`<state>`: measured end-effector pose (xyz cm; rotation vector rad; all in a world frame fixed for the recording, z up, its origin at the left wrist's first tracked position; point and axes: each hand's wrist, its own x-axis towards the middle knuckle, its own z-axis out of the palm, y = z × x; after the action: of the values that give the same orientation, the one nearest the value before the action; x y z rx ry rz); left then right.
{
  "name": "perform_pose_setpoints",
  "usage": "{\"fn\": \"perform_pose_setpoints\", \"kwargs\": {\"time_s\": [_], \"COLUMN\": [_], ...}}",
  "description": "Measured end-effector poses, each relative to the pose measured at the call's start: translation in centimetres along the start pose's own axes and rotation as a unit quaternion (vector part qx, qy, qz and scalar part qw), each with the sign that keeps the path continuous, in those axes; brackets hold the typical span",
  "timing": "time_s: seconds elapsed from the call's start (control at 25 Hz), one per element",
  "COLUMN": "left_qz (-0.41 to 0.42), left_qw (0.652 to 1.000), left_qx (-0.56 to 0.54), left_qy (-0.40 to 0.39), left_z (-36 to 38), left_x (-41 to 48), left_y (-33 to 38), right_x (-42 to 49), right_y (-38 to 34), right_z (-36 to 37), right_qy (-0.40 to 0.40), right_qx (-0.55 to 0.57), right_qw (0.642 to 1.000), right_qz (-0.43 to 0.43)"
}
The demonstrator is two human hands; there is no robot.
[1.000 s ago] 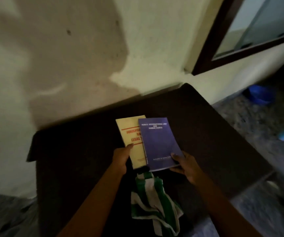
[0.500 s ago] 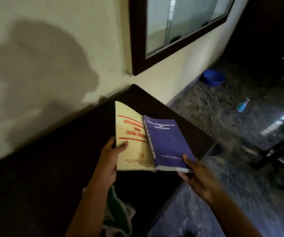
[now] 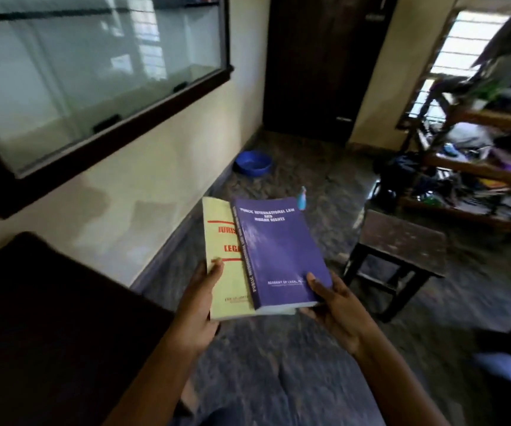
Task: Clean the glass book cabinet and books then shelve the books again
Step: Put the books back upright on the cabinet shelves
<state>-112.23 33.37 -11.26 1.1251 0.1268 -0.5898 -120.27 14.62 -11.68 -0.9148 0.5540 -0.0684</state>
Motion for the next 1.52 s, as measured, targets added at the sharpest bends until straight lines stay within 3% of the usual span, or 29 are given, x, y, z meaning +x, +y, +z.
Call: {"fn": "perform_pose_setpoints", "kwargs": {"time_s": [0.16,0.24,0.28,0.32,0.36,0.4,0.56,0.6,0.64,0.76,0.92,1.04,1.28,1.4,1.52], "left_qz": [0.035,0.035,0.031,0.025,0.019,0.021,0.066,0.073,0.093,0.140,0.186,0.260,0.431,0.508,0.579], "left_qw": [0.999,0.999,0.999,0.998,0.997,0.994,0.975,0.972,0.970,0.962,0.943,0.893,0.774,0.713,0.650], "left_qx": [0.033,0.036,0.035,0.041,0.060,0.085,0.174,0.186,0.185,0.197,0.255,0.324,0.320,0.288,0.273], "left_qy": [-0.015,0.008,0.017,0.029,0.049,0.067,0.122,0.126,0.130,0.127,0.107,0.171,0.337,0.389,0.410], "left_z": [7.0,9.2,10.1,11.0,12.1,13.2,18.6,19.6,20.5,22.8,25.3,26.8,30.6,30.9,30.9], "left_x": [8.0,13.2,15.7,18.0,20.8,23.4,32.7,34.7,36.3,42.1,50.8,57.2,66.6,70.8,75.1], "left_y": [-0.7,-0.9,-0.8,-0.3,0.1,0.7,4.1,5.0,5.8,8.5,13.5,18.4,32.4,39.2,46.7], "right_x": [7.2,11.9,14.2,16.3,18.4,20.1,27.2,29.0,30.7,37.5,49.0,57.0,72.2,78.3,83.7], "right_y": [-6.7,-10.2,-12.0,-13.4,-15.0,-16.3,-19.9,-20.9,-22.0,-26.2,-31.9,-36.8,-50.9,-55.7,-60.0], "right_z": [-3.7,-4.7,-4.9,-5.0,-4.6,-3.6,0.4,0.8,0.8,0.3,0.6,1.5,9.3,15.5,22.8], "right_qy": [0.005,0.029,0.059,0.098,0.128,0.128,0.027,0.025,0.026,-0.005,0.020,0.043,-0.104,-0.174,-0.218], "right_qx": [-0.132,-0.275,-0.409,-0.543,-0.628,-0.663,-0.710,-0.716,-0.704,-0.613,-0.558,-0.509,-0.452,-0.423,-0.347], "right_qw": [0.991,0.959,0.907,0.823,0.745,0.703,0.663,0.659,0.678,0.778,0.811,0.827,0.798,0.769,0.774], "right_qz": [-0.029,-0.056,-0.087,-0.132,-0.182,-0.224,-0.236,-0.228,-0.211,-0.139,-0.174,-0.237,-0.385,-0.447,-0.482]}}
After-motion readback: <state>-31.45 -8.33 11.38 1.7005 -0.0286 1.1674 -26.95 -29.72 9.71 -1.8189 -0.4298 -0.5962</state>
